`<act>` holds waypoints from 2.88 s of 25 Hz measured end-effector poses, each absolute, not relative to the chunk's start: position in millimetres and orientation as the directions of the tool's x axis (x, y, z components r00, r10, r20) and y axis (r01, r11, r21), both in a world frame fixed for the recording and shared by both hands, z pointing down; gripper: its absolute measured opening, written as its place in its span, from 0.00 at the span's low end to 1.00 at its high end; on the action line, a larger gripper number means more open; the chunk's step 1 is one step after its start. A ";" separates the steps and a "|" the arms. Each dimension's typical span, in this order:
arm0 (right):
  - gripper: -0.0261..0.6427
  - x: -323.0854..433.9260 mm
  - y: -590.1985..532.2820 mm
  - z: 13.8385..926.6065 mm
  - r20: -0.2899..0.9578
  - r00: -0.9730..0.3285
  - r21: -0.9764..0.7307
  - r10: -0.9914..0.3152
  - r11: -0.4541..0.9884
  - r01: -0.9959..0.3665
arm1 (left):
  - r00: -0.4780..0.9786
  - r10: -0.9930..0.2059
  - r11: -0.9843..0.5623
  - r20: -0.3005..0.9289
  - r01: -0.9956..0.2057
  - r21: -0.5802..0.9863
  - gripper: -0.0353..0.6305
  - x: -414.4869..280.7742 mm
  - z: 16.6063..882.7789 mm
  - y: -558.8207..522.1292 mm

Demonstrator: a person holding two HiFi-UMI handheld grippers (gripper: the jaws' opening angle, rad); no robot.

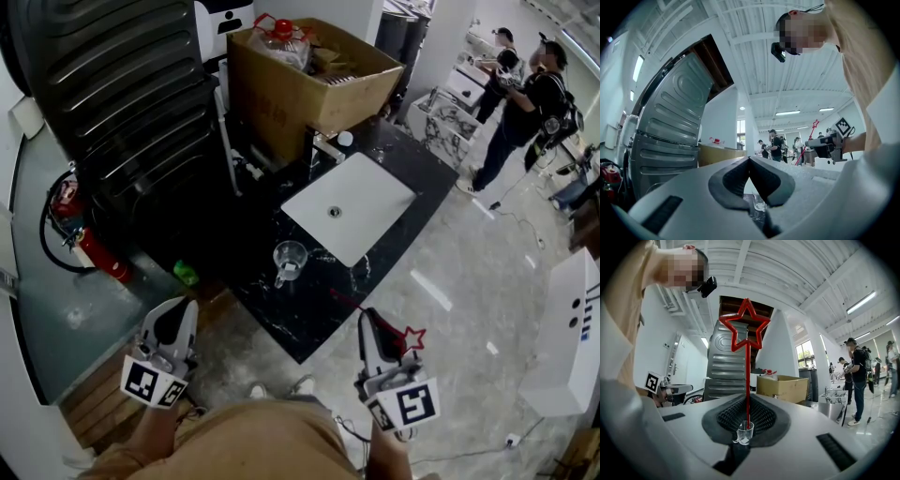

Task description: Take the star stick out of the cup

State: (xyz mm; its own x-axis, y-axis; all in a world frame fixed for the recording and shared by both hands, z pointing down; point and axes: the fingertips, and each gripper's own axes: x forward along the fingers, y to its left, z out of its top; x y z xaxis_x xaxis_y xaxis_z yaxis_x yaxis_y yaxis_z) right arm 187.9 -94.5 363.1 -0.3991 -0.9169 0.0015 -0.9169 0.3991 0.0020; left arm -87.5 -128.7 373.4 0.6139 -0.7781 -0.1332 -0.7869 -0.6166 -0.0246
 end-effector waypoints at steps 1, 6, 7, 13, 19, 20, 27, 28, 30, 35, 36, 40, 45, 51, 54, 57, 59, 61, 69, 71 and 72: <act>0.06 187.9 -93.5 362.2 0.002 -0.400 0.000 -0.917 0.400 -0.917 | 0.614 -0.778 -0.617 -0.133 -0.787 -0.025 0.05 -87.8 373.4 -128.1; 0.06 190.1 -86.8 346.5 -0.031 -0.379 0.007 -0.925 0.379 -0.925 | 0.612 -0.779 -0.614 -0.136 -0.789 -0.031 0.05 -90.9 371.7 -124.4; 0.06 191.6 -85.2 342.8 -0.040 -0.372 0.014 -0.928 0.371 -0.928 | 0.610 -0.780 -0.612 -0.138 -0.790 -0.034 0.05 -91.7 370.4 -123.5; 0.06 197.7 -80.1 328.4 -0.074 -0.364 0.019 -0.928 0.364 -0.931 | 0.603 -0.785 -0.600 -0.140 -0.797 -0.067 0.05 -96.7 361.2 -119.3; 0.06 204.2 -71.9 315.3 -0.119 -0.343 0.026 -0.932 0.342 -0.939 | 0.595 -0.788 -0.589 -0.157 -0.803 -0.089 0.05 -101.0 350.8 -114.1; 0.06 205.6 -70.8 314.0 -0.123 -0.338 0.038 -0.933 0.336 -0.941 | 0.594 -0.789 -0.586 -0.158 -0.804 -0.097 0.05 -101.1 349.0 -113.6; 0.06 211.2 -65.5 317.5 -0.128 -0.311 0.114 -0.942 0.297 -0.948 | 0.573 -0.802 -0.560 -0.171 -0.820 -0.121 0.05 -109.4 341.6 -112.9; 0.06 212.2 -66.3 320.2 -0.122 -0.309 0.123 -0.943 0.295 -0.948 | 0.574 -0.802 -0.561 -0.167 -0.819 -0.121 0.05 -108.7 343.3 -113.4; 0.06 214.6 -66.3 323.4 -0.115 -0.302 0.128 -0.946 0.287 -0.949 | 0.580 -0.799 -0.567 -0.156 -0.815 -0.122 0.05 -104.9 347.6 -112.6; 0.06 218.5 -64.4 323.2 -0.118 -0.280 0.129 -0.953 0.265 -0.956 | 0.584 -0.799 -0.572 -0.143 -0.812 -0.116 0.05 -103.2 351.8 -108.3; 0.06 218.3 -64.7 322.7 -0.119 -0.277 0.126 -0.953 0.262 -0.957 | 0.584 -0.799 -0.572 -0.144 -0.812 -0.118 0.05 -103.9 351.5 -108.4; 0.06 220.8 -67.1 322.9 -0.123 -0.271 0.108 -0.955 0.259 -0.960 | 0.571 -0.807 -0.560 -0.148 -0.821 -0.113 0.05 -108.1 351.9 -110.1; 0.06 222.7 -68.8 322.6 -0.105 -0.285 0.136 -0.953 0.270 -0.953 | 0.569 -0.809 -0.560 -0.148 -0.822 -0.100 0.05 -103.7 354.8 -109.4; 0.06 223.9 -67.5 322.3 -0.099 -0.300 0.127 -0.949 0.287 -0.949 | 0.566 -0.809 -0.559 -0.158 -0.824 -0.092 0.05 -97.4 353.8 -106.6; 0.06 223.6 -68.5 323.1 -0.095 -0.306 0.115 -0.947 0.294 -0.949 | 0.565 -0.810 -0.559 -0.155 -0.825 -0.086 0.05 -97.3 355.3 -105.3; 0.06 224.3 -68.9 324.6 -0.089 -0.300 0.101 -0.950 0.291 -0.951 | 0.565 -0.812 -0.559 -0.144 -0.825 -0.086 0.05 -98.4 357.8 -103.5; 0.06 223.9 -68.7 324.1 -0.083 -0.296 0.102 -0.952 0.288 -0.952 | 0.564 -0.814 -0.557 -0.139 -0.826 -0.087 0.05 -99.7 357.7 -102.9; 0.06 222.9 -68.9 321.9 -0.082 -0.297 0.108 -0.951 0.288 -0.952 | 0.562 -0.815 -0.555 -0.138 -0.827 -0.090 0.05 -100.7 356.1 -102.9; 0.06 215.9 -68.7 320.1 -0.097 -0.313 0.114 -0.945 0.301 -0.947 | 0.555 -0.820 -0.545 -0.138 -0.832 -0.105 0.05 -107.4 353.1 -99.1; 0.06 213.1 -68.2 320.2 -0.108 -0.320 0.110 -0.941 0.308 -0.945 | 0.553 -0.822 -0.543 -0.135 -0.833 -0.107 0.05 -109.3 354.7 -96.6; 0.06 212.0 -67.7 320.5 -0.111 -0.323 0.110 -0.940 0.312 -0.944 | 0.553 -0.823 -0.542 -0.134 -0.833 -0.107 0.05 -110.0 355.6 -95.4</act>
